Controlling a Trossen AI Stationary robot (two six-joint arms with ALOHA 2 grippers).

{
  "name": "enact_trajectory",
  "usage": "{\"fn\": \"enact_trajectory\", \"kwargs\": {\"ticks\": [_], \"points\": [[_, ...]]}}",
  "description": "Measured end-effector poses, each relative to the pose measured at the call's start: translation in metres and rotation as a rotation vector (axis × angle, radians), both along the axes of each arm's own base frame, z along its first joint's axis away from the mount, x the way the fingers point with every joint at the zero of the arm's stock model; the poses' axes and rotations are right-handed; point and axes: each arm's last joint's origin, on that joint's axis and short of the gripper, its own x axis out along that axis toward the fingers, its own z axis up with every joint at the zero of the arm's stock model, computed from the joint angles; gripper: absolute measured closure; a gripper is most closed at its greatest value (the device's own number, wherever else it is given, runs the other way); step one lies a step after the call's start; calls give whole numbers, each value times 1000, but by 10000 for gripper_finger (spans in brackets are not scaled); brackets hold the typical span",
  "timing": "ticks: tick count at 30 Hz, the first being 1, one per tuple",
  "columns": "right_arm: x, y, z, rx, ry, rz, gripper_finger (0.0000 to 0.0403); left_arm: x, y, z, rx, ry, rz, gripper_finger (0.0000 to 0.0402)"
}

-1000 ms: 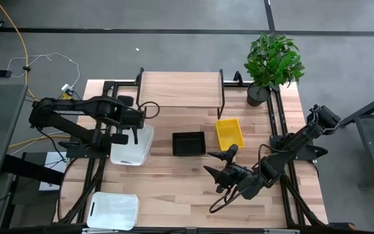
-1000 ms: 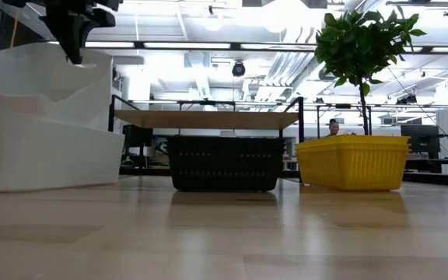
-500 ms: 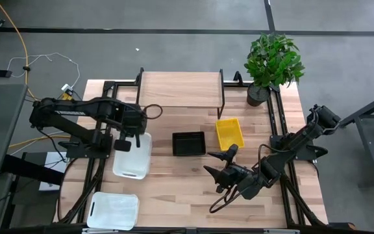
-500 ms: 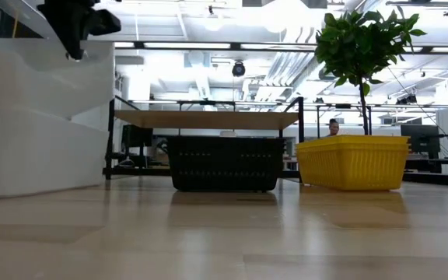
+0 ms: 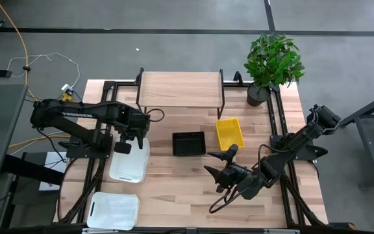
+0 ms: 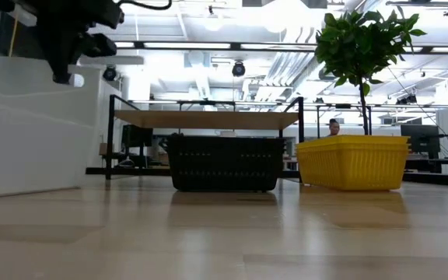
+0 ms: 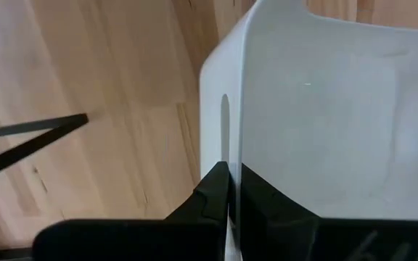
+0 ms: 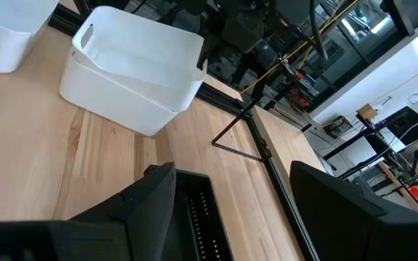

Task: Stack baskets on shelf by color
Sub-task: Stack the top right white bin on the top left white bin

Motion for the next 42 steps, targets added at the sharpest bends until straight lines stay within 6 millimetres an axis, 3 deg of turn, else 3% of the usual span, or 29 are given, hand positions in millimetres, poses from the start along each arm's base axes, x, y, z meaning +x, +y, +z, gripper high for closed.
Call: {"fn": "enact_trajectory", "kwargs": {"ticks": [21, 42], "points": [[0, 0, 0, -2, 1, 0, 142, 12, 1, -9, -16, -105, 26, 402], [-1, -1, -1, -13, 10, -8, 142, 50, 19, -66, -45, 156, 103, 401]]}}
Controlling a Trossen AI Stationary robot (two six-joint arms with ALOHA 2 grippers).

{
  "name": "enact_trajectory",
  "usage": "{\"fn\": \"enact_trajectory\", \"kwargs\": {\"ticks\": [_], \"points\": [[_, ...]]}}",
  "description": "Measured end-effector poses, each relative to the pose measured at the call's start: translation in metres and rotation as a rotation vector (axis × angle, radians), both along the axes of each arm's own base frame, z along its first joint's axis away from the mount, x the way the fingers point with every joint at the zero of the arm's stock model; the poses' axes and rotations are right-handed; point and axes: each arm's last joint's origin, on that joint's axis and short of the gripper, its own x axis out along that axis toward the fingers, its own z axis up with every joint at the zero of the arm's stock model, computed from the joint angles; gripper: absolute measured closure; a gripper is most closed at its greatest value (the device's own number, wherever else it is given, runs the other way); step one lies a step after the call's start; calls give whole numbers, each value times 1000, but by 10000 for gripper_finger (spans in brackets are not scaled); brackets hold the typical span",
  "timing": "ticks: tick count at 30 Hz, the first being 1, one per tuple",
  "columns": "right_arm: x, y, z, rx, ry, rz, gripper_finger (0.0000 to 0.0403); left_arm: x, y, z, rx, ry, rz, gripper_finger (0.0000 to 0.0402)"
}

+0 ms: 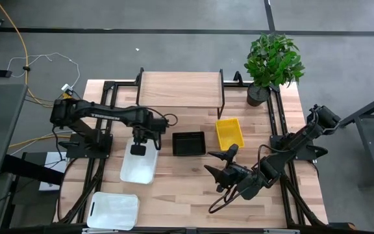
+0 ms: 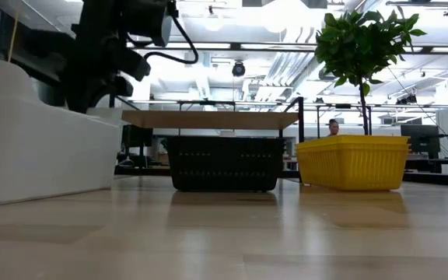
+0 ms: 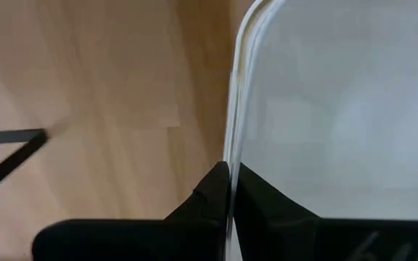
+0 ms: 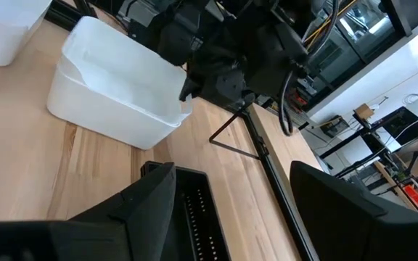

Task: Stack baskets on shelf by color
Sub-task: Stack the top right white bin on the top left white bin

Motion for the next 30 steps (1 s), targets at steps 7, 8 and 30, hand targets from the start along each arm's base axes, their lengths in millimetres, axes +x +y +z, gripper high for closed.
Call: {"fn": "enact_trajectory", "kwargs": {"ticks": [7, 8, 30], "points": [[0, 0, 0, 0, 0, 0, 142, 4, 3, 1, 78, -41, 3, 363], [0, 0, 0, 0, 0, 0, 142, 4, 3, 2, 81, -48, 8, 352], [0, 0, -1, 8, 2, -2, 142, 19, -28, 53, 43, -132, 32, 224]]}}
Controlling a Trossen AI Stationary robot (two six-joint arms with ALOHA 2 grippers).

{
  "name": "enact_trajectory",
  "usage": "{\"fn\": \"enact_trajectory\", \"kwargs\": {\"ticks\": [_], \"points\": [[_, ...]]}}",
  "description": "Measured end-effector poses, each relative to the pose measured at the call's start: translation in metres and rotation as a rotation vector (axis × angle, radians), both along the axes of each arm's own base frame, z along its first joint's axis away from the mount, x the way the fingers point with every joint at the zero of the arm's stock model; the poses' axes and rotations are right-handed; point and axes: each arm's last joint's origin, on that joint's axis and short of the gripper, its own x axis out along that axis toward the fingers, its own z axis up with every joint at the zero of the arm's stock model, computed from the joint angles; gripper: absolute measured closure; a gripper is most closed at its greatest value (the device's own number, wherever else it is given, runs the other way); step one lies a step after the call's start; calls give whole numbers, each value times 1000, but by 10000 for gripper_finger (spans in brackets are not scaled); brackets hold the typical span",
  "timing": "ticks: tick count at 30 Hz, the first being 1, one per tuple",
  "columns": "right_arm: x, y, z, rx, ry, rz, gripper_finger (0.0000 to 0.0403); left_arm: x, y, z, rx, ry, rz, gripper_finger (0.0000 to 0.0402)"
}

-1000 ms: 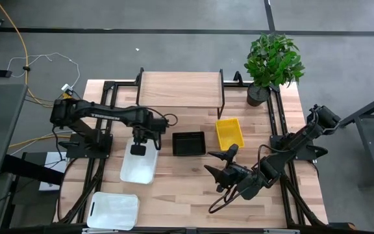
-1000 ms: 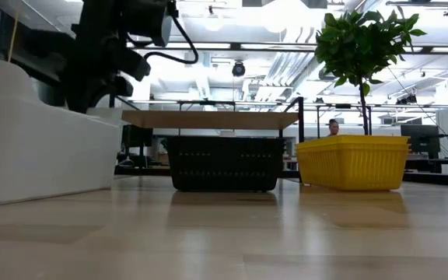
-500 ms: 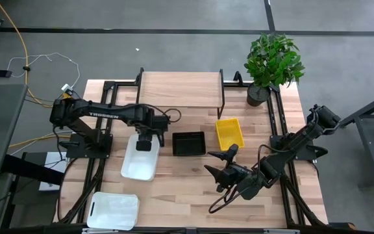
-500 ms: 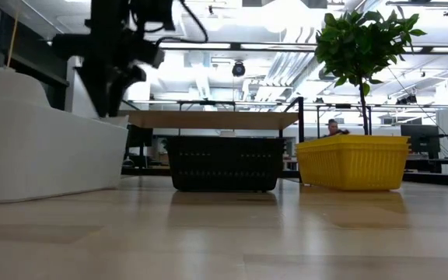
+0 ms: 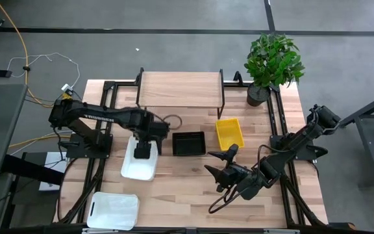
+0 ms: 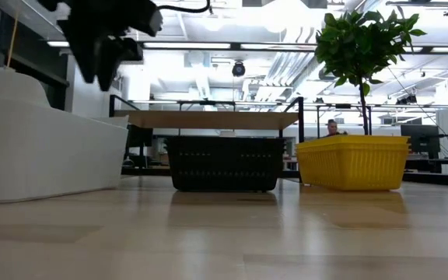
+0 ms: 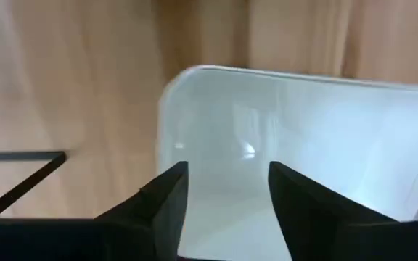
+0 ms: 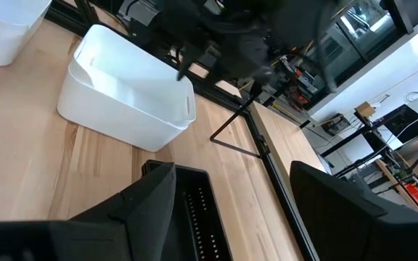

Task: Stack baskets on shelf by color
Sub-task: Stack the top right white bin on the top left white bin

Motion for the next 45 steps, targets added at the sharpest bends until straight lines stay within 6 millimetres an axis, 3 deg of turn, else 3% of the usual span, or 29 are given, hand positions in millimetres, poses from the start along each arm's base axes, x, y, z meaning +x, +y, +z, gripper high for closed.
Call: {"fn": "enact_trajectory", "kwargs": {"ticks": [8, 14, 24, 35, 45], "points": [[0, 0, 0, -1, 1, 0, 142, -9, -31, -31, 60, 78, -153, 314], [0, 0, 0, 0, 1, 0, 142, -11, -29, -57, 105, 65, -202, 394], [0, 0, 0, 0, 0, 0, 142, -13, -10, -79, 131, 38, -147, 401], [0, 0, 0, 0, 1, 0, 142, -15, 10, -80, 213, 73, -171, 401], [0, 0, 0, -2, 2, 0, 142, -20, 47, -79, 268, 95, -111, 401]]}}
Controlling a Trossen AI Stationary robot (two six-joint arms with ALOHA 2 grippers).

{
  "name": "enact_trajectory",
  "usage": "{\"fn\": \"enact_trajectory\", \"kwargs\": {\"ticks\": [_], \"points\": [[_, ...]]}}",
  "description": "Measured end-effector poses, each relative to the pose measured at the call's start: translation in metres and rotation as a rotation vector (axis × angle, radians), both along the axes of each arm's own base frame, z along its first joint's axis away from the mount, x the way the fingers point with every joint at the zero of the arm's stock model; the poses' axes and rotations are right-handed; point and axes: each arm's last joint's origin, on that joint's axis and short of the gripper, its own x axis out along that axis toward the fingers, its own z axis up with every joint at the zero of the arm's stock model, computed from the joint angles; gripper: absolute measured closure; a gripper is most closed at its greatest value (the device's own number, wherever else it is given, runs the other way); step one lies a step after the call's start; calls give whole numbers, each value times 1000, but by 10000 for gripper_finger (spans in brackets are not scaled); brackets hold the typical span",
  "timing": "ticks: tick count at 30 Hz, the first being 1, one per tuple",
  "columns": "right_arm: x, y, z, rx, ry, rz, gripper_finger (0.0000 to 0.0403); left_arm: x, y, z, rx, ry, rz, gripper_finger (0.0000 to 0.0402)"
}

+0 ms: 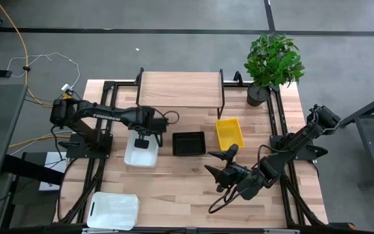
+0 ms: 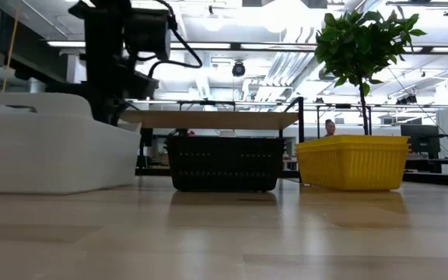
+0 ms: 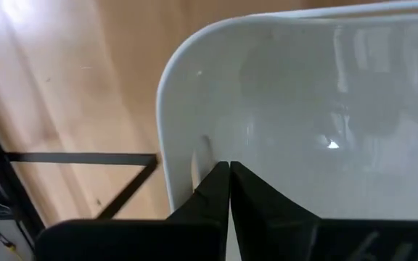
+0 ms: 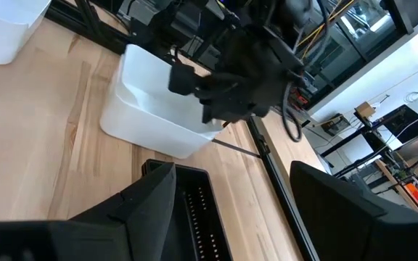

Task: Stack baskets on shelf by color
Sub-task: Stack the top right white bin on the top left white bin, then stack the bottom white bin on the top white bins

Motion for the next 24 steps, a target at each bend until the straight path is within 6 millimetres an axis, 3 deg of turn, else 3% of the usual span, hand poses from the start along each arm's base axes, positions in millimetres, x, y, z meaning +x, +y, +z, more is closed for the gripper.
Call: {"fn": "enact_trajectory", "kwargs": {"ticks": [8, 15, 21, 24], "points": [[0, 0, 0, -7, 4, 2, 142, 2, 18, 6, 14, -34, 29, 401], [0, 0, 0, -7, 3, 0, 142, 9, 9, 53, 47, -159, 18, 401], [-1, -1, -3, -8, 15, -12, 142, -4, -13, 105, 89, -586, 1, 401], [-2, -2, -3, -21, 13, -35, 142, -21, -26, 117, 98, -809, -38, 401]]}}
